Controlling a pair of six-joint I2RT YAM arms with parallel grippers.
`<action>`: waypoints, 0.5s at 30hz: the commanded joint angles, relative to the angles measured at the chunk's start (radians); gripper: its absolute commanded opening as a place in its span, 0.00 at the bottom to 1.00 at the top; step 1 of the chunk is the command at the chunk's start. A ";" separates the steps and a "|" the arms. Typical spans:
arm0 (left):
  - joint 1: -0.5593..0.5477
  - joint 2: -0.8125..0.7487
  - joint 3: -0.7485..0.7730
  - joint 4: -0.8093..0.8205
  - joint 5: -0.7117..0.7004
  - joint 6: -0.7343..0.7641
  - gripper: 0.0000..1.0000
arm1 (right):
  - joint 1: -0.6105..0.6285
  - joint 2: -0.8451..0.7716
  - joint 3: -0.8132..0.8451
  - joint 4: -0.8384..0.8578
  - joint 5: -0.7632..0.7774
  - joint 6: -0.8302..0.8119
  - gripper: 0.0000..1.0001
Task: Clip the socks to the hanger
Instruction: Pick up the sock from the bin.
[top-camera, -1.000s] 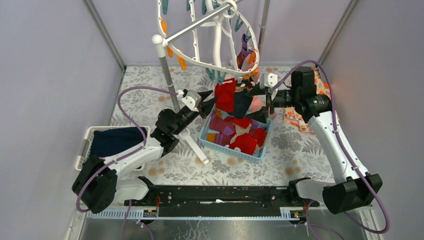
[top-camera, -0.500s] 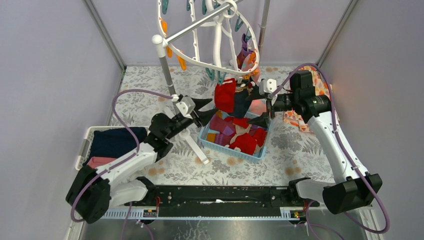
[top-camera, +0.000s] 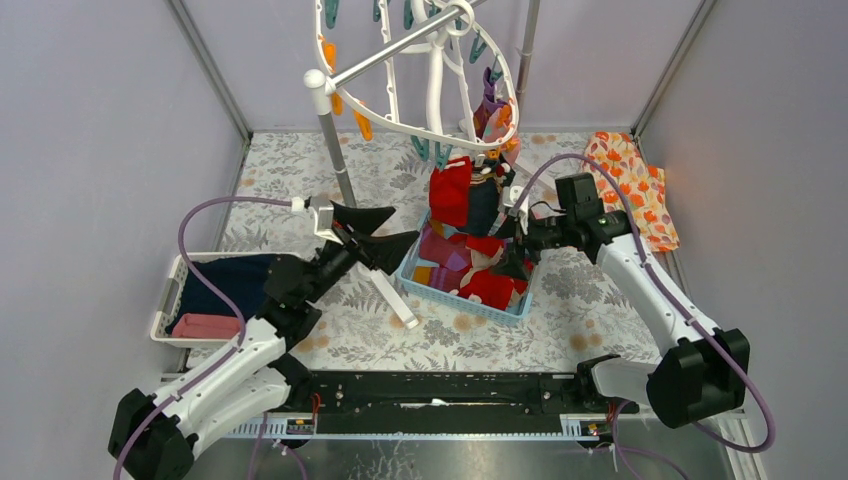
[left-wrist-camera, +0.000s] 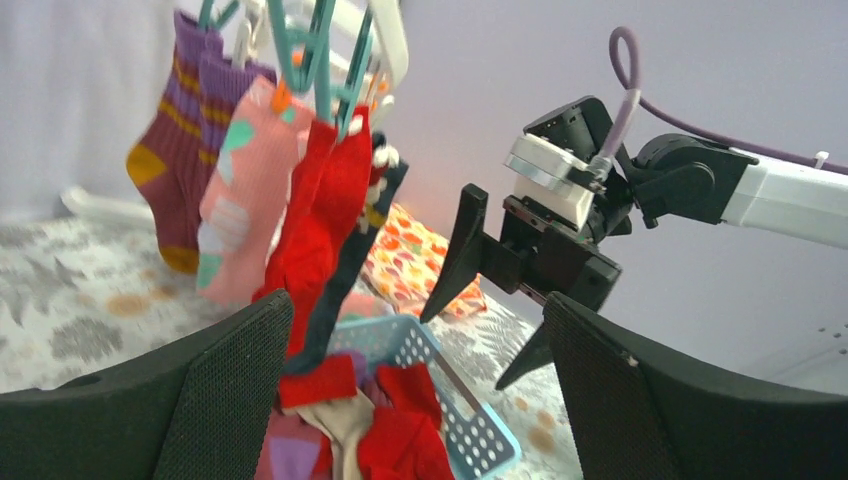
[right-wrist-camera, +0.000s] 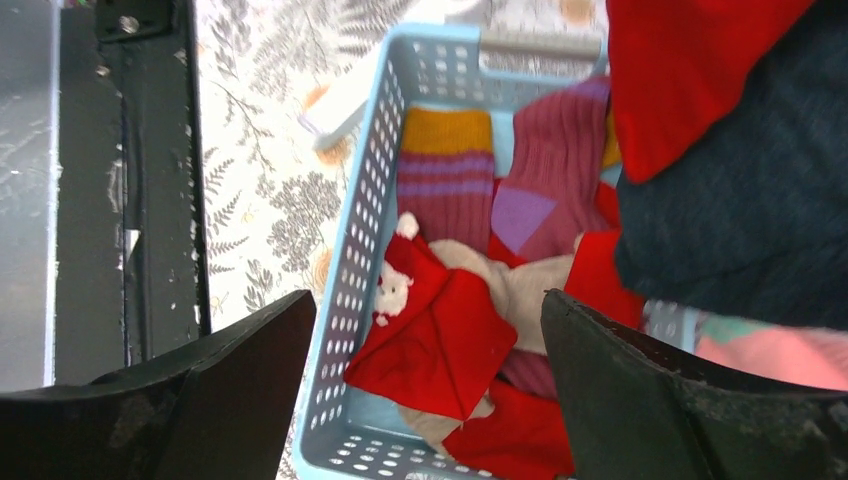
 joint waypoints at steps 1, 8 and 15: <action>0.007 -0.027 -0.067 -0.075 0.015 -0.098 0.99 | 0.015 -0.015 -0.072 0.130 0.144 0.116 0.88; 0.008 -0.065 -0.267 0.069 -0.004 -0.151 0.98 | 0.015 0.075 -0.132 0.256 0.222 0.177 0.73; 0.007 -0.075 -0.350 0.146 0.012 -0.167 0.97 | 0.029 0.199 -0.127 0.157 0.229 0.002 0.72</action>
